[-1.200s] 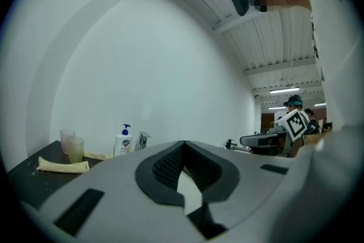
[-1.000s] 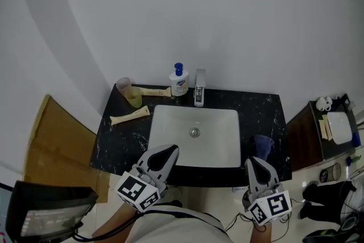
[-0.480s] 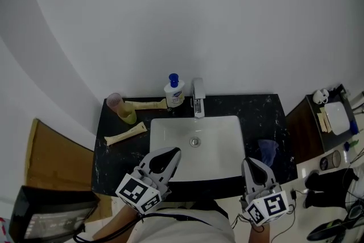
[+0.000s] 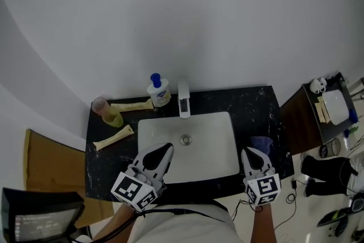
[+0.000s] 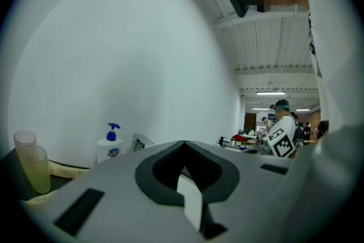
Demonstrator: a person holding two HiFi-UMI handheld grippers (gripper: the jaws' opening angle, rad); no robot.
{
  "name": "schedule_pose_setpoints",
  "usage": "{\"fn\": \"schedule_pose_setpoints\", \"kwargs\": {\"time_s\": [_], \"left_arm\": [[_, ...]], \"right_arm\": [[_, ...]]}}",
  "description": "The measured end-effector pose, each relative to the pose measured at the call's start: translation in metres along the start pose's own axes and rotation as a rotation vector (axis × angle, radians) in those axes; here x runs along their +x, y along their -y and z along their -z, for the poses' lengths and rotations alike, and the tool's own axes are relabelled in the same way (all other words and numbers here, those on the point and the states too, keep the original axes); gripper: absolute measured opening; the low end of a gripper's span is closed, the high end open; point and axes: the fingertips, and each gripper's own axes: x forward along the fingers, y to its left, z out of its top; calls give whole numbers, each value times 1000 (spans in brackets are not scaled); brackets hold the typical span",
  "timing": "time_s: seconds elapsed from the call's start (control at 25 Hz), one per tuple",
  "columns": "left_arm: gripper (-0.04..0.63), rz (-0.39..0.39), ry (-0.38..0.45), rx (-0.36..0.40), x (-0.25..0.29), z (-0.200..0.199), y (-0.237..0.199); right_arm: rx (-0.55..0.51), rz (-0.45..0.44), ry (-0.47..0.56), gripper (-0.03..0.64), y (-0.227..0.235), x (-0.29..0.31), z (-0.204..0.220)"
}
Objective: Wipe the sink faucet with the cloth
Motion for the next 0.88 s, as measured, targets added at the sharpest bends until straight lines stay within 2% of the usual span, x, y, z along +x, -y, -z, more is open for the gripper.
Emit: {"fn": "schedule_pose_setpoints", "kwargs": {"time_s": [0.2,0.32,0.52,0.76,0.88], "left_arm": [[2,41,-29,0,32,10,18],[2,100,-57,-3,53,17,34],[2,206,-106,-8,87,32,66],[2,417,-216,-21,128,77,133],[2,529,-245,-15,145,93,172]], "right_arm": [[-73,149,-212,20,74,-10,77],[-48,179,-283,114,96,-23,104],[21,193,-323,265,114,-22,123],[72,184,-335,273,119,-14,135],[77,187,-345,273,121,-11,138]]}}
